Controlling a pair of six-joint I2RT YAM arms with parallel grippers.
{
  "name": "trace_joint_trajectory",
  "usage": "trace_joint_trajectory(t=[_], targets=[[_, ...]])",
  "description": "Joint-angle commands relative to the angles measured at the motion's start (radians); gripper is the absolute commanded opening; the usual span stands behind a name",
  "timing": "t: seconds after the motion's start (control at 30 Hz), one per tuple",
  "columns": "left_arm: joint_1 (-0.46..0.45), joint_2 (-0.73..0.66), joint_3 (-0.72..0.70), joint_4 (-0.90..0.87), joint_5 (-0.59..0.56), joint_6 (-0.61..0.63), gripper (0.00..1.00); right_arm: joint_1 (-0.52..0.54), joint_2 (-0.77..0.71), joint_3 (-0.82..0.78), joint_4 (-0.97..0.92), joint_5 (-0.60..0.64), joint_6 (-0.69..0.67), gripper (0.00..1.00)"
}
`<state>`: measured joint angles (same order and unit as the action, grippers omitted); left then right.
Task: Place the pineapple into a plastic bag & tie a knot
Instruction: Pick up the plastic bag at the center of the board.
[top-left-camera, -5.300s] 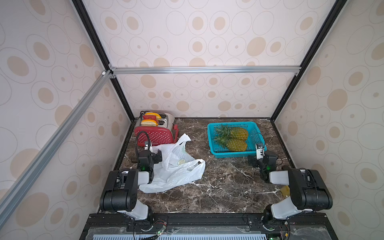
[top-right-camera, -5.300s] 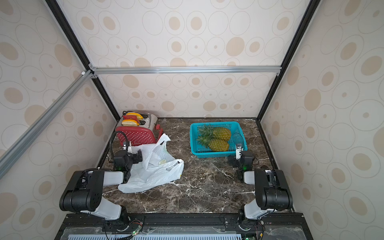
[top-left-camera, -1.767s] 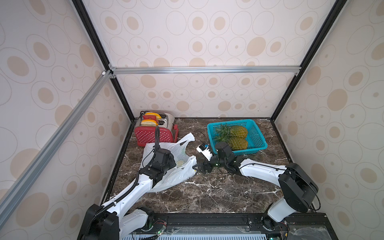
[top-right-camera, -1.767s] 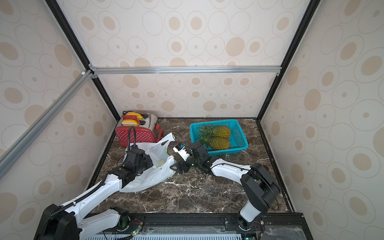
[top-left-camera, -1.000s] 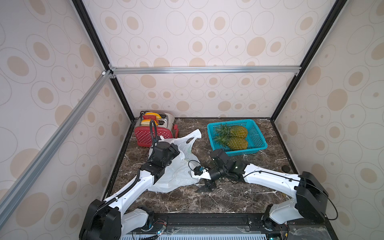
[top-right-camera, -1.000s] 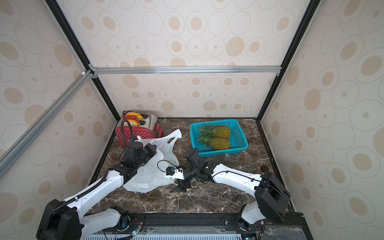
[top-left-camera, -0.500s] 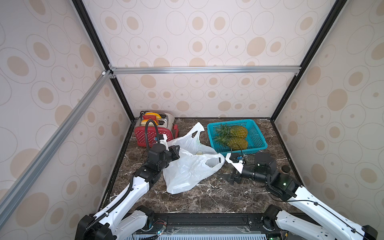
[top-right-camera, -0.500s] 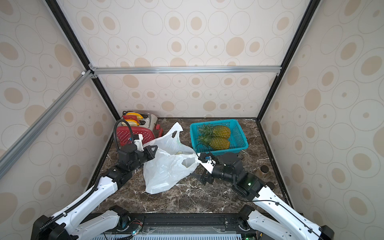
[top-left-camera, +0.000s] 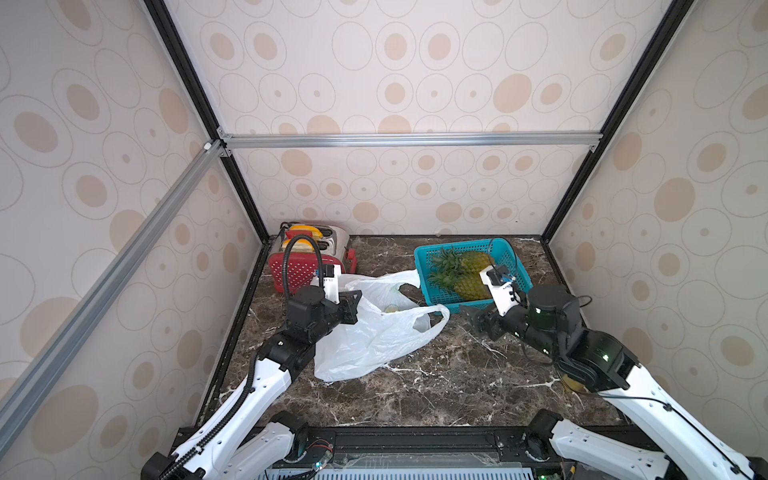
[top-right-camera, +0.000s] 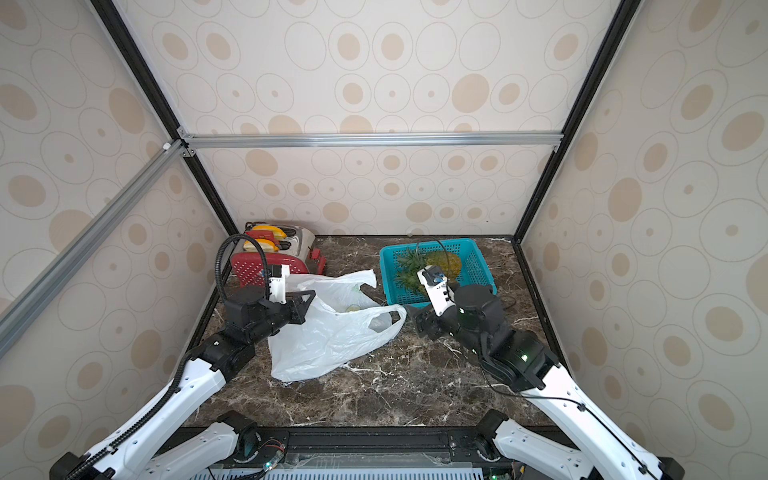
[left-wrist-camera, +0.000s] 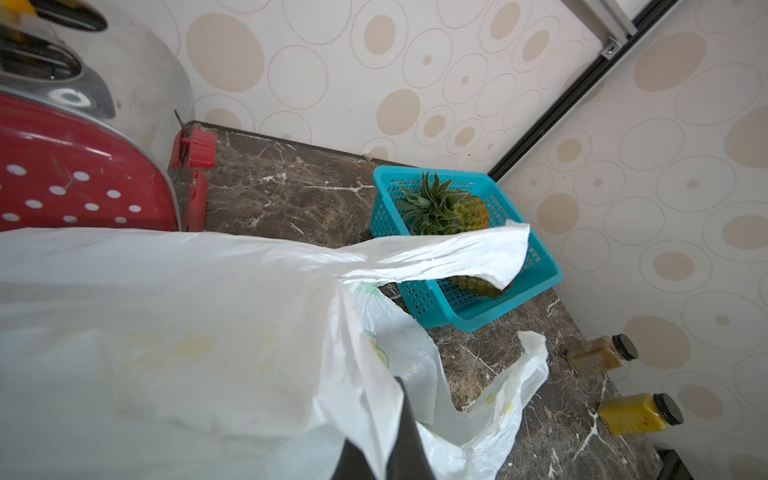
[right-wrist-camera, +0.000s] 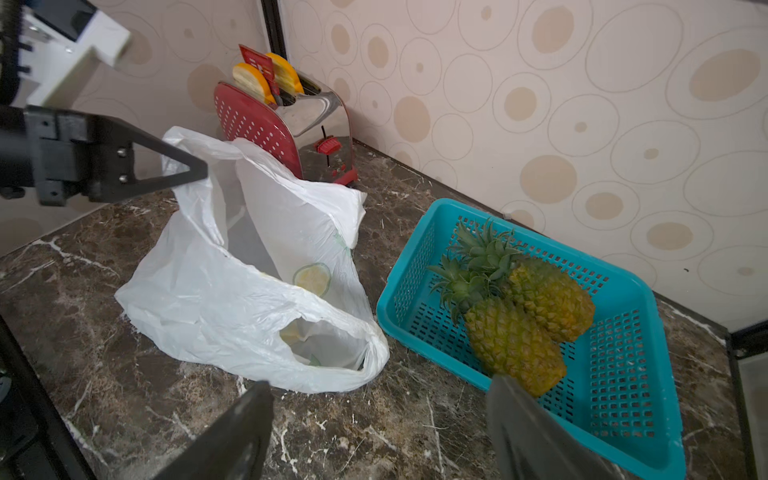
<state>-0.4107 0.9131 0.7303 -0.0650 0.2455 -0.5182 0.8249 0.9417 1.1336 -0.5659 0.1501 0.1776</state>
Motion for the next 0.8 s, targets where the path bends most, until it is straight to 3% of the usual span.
trace_joint_trajectory(t=[0.0,0.2,0.37,0.6,0.77], targets=[[-0.004,-0.01,0.04,-0.025,0.032,0.052,0.0,-0.014,0.148,0.008,-0.071,-0.049,0.046,0.91],[-0.004,0.027,0.068,-0.086,0.086,0.059,0.0,-0.098,0.304,0.032,0.046,-0.348,-0.191,0.98],[-0.004,0.047,0.061,-0.079,0.101,0.061,0.0,-0.166,0.397,-0.029,0.241,-0.491,-0.349,0.98],[-0.004,0.066,0.063,-0.074,0.101,0.06,0.0,-0.184,0.554,-0.005,0.415,-0.594,-0.385,0.83],[-0.005,0.07,0.06,-0.085,0.095,0.067,0.0,-0.185,0.62,0.013,0.499,-0.553,-0.408,0.61]])
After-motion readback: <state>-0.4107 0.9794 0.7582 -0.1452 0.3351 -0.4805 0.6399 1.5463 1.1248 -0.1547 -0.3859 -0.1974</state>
